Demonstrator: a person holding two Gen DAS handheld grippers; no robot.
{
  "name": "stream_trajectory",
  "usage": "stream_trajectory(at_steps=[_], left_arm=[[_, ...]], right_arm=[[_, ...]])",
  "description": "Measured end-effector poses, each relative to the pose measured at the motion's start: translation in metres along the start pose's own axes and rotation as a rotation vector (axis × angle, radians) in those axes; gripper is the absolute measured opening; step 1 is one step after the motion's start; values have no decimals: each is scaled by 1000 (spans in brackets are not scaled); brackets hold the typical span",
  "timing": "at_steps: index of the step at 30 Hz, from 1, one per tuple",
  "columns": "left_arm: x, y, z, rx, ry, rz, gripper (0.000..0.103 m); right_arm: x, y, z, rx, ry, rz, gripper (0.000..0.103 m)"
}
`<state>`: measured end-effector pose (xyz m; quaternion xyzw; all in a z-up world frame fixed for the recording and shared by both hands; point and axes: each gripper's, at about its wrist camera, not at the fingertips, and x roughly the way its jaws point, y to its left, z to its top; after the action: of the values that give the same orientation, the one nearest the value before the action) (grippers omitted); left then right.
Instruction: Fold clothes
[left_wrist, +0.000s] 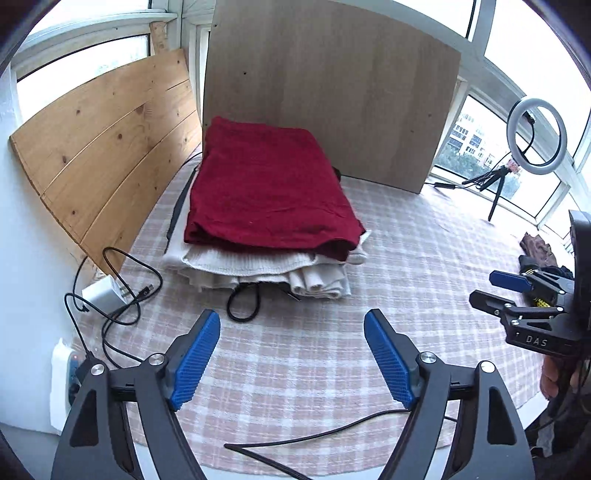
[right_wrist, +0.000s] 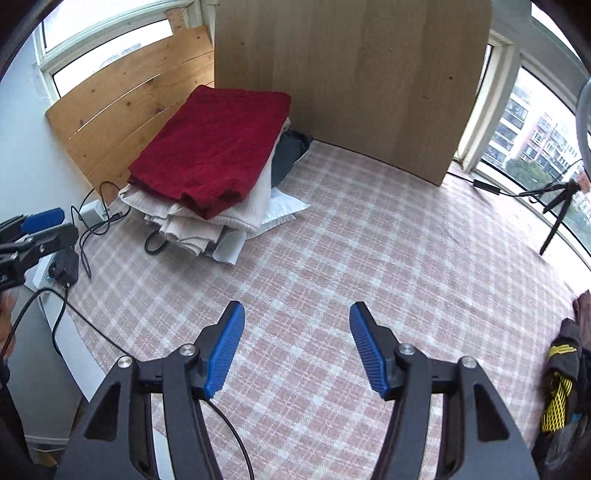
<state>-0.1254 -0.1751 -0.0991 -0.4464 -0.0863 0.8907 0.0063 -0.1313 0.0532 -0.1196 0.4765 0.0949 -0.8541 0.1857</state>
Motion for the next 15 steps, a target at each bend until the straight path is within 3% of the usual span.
stream_trajectory(at_steps=[7,15], left_arm=[[-19,-18,-30,-26,20,66,79],[-49,-23,-52,-29,-19,133,79]], right_arm=[[-31,-1,-31,58,-28,-8,59],[-63,-5,-65,85,-56,-22,59]])
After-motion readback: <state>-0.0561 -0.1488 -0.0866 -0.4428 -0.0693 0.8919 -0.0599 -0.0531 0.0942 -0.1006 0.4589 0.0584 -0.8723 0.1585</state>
